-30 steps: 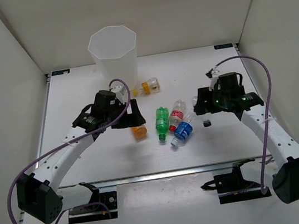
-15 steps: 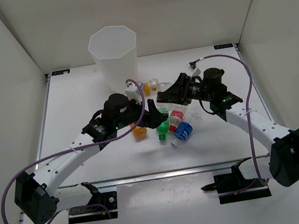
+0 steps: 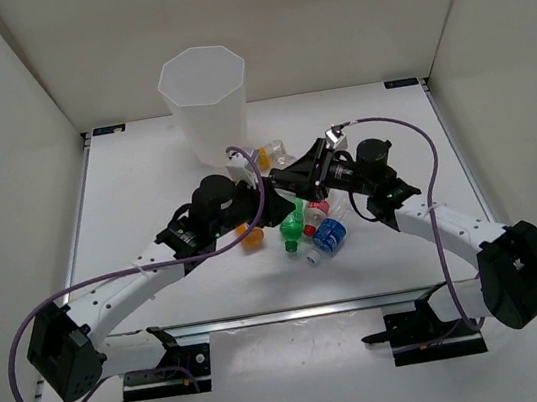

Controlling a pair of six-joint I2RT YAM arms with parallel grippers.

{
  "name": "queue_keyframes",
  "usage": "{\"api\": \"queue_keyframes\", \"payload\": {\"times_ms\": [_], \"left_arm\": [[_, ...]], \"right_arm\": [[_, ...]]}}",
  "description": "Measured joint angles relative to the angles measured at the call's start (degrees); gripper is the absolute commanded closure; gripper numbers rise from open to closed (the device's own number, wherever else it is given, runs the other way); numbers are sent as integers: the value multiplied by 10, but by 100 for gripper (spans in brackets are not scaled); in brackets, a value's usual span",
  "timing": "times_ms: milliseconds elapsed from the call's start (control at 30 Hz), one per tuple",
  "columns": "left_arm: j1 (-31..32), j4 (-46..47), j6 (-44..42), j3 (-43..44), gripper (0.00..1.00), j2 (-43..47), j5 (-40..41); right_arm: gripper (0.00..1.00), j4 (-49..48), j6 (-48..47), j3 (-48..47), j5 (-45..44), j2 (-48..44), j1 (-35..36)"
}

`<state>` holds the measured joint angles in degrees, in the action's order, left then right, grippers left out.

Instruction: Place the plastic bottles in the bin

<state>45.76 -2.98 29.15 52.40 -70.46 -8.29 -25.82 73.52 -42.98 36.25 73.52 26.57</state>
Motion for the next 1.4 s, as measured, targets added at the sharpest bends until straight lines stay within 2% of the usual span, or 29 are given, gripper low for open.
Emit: {"api": "queue_keyframes", "payload": {"times_ms": [100,167,233,400,633,733,900,1033,1133,1200,1267,1300,1367,1400], "left_arm": [[1,7,2,-5,89,0,2],[1,9,4,-8,99,3,2],[-1,7,4,-10,100,9,3],[-14,-11,2,-10,100,27,2],[-60,-72,-21,46,100,41,42],[-94,-98,-44,123,100,22,65],[-177,-111,-89,337,100,-107,110],[-212,-152,-120,588,100,-289,142],[-237,-190,-116,730,100,-412,140],[-262,-221,-102,797,92,-483,128],[-288,-244,-85,823,55,-528,115],[-299,-253,-76,822,46,-540,107],[-320,-265,-62,802,2,-548,91],[-329,-271,-56,795,1,-548,82]], "right_arm": [[60,-4,5,4,-2,0,0],[48,-4,5,4,-3,0,0],[38,-6,5,4,-3,0,-2],[1,-9,-5,-2,7,-1,-21],[1,56,-68,-19,8,-39,-113],[0,153,-140,-42,-16,-65,-154],[1,363,-289,-138,-153,-67,-162],[1,447,-357,-155,-219,-61,-175],[1,497,-389,-154,-253,-53,-184],[1,525,-408,-154,-280,-48,-184],[1,549,-419,-154,-308,-46,-176],[0,559,-421,-154,-323,-46,-169],[1,573,-420,-150,-349,-45,-153],[1,575,-418,-145,-358,-45,-146]]}}
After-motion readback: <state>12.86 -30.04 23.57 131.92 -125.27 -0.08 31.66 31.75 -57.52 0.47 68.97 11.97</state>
